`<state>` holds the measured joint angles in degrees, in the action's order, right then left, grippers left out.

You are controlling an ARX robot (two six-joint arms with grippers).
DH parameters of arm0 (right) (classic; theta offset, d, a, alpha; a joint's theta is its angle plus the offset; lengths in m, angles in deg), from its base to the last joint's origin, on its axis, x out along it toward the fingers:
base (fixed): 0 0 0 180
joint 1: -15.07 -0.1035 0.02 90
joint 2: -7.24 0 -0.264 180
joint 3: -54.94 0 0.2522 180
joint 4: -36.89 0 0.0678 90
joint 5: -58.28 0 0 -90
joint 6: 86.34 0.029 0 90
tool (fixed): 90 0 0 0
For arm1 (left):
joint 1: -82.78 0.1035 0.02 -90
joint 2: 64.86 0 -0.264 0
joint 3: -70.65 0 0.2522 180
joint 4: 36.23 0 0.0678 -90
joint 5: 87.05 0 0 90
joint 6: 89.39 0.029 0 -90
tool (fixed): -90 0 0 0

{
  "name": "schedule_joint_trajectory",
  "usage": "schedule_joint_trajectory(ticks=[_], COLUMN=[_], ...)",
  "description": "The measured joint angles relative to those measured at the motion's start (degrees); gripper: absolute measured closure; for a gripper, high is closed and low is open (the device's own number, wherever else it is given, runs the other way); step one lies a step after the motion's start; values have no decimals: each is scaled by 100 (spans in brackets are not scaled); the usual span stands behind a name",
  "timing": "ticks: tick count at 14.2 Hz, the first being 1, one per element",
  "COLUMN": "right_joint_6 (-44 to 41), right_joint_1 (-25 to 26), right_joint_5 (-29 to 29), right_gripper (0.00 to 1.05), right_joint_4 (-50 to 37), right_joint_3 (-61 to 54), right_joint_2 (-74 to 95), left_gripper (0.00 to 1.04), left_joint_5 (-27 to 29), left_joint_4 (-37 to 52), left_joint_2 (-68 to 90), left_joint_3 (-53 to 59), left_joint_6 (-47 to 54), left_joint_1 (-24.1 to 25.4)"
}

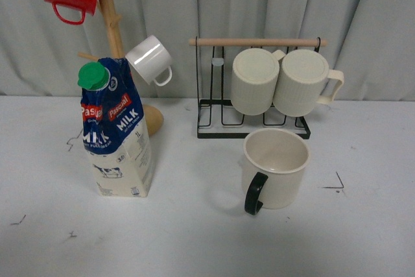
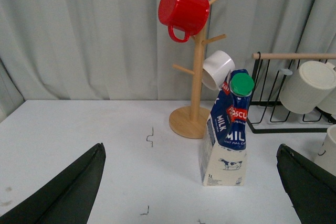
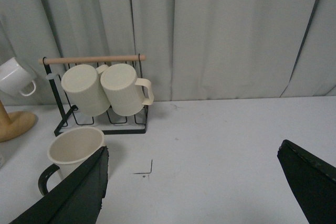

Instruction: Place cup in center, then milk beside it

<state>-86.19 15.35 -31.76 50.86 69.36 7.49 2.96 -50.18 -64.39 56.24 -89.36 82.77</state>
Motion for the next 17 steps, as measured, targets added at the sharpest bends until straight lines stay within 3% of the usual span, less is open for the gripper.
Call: schedule_joint_trajectory(ticks=[2,3,4,5,11,13,17], right_joint_6=[0,0,-2,0,0,0,0], right_joint_1=[0,0,0,0,0,0,0], right_joint_5=[0,0,0,0,0,0,0], right_gripper=[6,6,6,6,6,6,6], right_joint_4=[0,0,2,-2,0,0,0], right_joint_3=[0,0,0,0,0,0,0], right_joint_2=[0,0,0,0,0,0,0], left_gripper=[7,7,7,7,7,7,7], left_joint_5=[-2,221,815,741,518,407,271], left_joint_4=[-2,-411,-920,-352,785,1698,2433], left_joint_2=[0,70,911,1690,3067,4531,6636], left_joint_3=[0,-101,-444,-568,-970,-1445,-2100], left_joint_6=[2,-28,-131,-151,-146,-146,-146], left_joint_1=[0,-76,-385,-450,-551,-896,-1408])
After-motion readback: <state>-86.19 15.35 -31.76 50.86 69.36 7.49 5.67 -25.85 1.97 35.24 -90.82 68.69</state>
